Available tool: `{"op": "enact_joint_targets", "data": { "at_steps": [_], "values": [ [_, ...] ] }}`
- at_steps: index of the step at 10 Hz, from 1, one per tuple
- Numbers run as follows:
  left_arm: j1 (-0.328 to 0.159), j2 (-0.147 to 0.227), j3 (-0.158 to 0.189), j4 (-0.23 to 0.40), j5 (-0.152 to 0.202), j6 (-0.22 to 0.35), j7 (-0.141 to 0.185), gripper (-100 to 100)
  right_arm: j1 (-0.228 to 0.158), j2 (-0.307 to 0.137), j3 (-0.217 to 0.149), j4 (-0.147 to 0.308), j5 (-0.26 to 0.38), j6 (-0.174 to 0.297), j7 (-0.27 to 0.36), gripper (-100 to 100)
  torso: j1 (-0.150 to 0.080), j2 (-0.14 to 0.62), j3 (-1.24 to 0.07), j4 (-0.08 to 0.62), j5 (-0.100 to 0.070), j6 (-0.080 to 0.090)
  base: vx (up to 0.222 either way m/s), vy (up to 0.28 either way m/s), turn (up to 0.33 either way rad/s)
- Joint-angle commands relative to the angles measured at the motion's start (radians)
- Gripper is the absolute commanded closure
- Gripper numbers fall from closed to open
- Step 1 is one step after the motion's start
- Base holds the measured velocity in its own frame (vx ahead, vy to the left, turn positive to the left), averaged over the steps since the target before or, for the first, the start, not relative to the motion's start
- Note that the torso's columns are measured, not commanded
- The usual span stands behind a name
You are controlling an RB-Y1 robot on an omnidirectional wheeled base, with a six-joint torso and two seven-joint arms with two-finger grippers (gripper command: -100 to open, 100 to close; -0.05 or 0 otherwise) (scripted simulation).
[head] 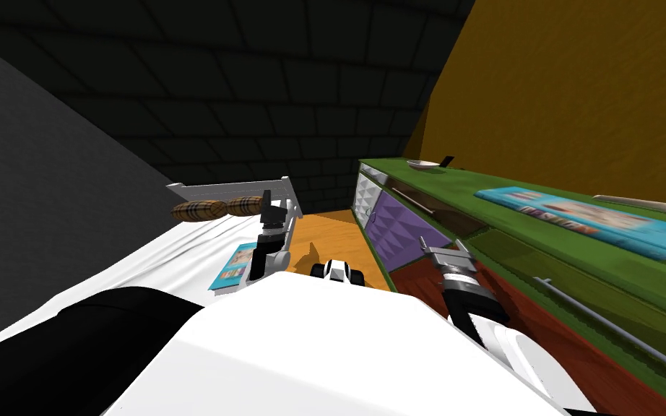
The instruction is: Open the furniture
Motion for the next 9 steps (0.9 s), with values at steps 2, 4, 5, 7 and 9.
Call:
{"op": "enact_joint_targets", "data": {
  "at_steps": [2,4,5,7,9],
  "values": [
    [0.0,0.0,0.0,0.0,0.0,0.0,0.0,0,0.02,-0.012,-0.03,0.034,0.101,0.061,0.068,-100,0.0,0.0,0.0,0.0,0.0,0.0,0.062,0.024,0.075],
    [0.0,0.0,0.0,0.0,0.0,0.0,0.0,0,0.032,-0.021,-0.044,0.047,0.151,0.09,0.097,-100,0.0,0.001,0.001,0.0,0.0,0.0,0.059,0.026,0.072],
    [0.0,0.0,0.0,0.0,0.0,0.0,0.0,0,0.032,-0.021,-0.044,0.047,0.164,0.09,0.097,-100,0.001,0.0,0.0,0.0,0.0,0.0,0.064,0.026,0.05],
    [0.0,0.0,0.0,0.0,0.0,0.0,0.0,0,0.043,-0.031,-0.058,0.059,0.211,0.118,0.125,-100,0.0,0.0,0.0,0.0,0.0,0.0,0.057,0.021,0.079],
    [0.0,0.0,0.0,0.0,0.0,0.0,0.0,0,0.054,-0.041,-0.071,0.071,0.256,0.144,0.152,-100,0.0,0.001,0.0,0.0,0.0,0.0,0.052,0.016,0.071]
  ]
}}
